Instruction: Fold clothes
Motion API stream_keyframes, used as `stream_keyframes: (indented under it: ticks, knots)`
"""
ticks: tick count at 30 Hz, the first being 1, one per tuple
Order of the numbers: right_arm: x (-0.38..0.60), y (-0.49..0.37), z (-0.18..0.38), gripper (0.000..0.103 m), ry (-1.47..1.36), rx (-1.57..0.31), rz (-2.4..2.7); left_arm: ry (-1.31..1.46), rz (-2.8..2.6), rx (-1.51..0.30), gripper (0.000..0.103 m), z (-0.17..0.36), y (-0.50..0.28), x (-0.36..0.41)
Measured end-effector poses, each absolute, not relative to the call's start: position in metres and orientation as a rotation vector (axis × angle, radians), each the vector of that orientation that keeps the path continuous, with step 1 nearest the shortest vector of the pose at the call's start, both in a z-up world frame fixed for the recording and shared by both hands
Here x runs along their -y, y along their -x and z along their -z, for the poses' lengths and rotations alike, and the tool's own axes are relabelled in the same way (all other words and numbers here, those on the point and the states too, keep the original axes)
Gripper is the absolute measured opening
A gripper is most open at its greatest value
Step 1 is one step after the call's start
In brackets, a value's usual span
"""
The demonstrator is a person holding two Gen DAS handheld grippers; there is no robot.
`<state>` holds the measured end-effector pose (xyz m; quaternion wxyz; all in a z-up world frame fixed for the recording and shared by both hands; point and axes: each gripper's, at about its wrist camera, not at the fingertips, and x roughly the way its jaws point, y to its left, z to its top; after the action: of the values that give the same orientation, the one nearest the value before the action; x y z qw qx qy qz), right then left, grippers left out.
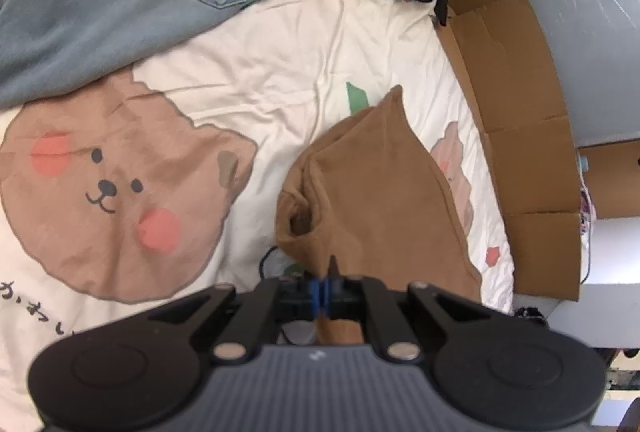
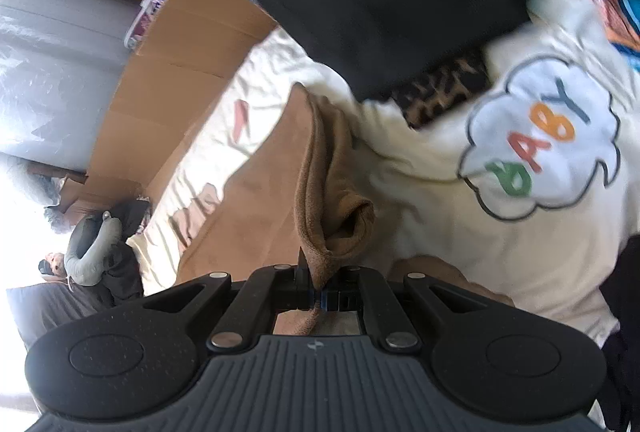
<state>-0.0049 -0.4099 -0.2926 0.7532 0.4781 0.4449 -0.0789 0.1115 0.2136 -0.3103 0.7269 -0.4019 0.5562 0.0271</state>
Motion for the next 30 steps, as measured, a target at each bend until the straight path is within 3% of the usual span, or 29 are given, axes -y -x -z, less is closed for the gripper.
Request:
stream_keyframes:
  ticks: [30]
  knots:
    - [0.415, 0.059, 0.370, 0.001, -1.153, -1.077, 0.244, 0.812, -0.147, -1.314, 0.002, 0.348, -0.086, -0.218]
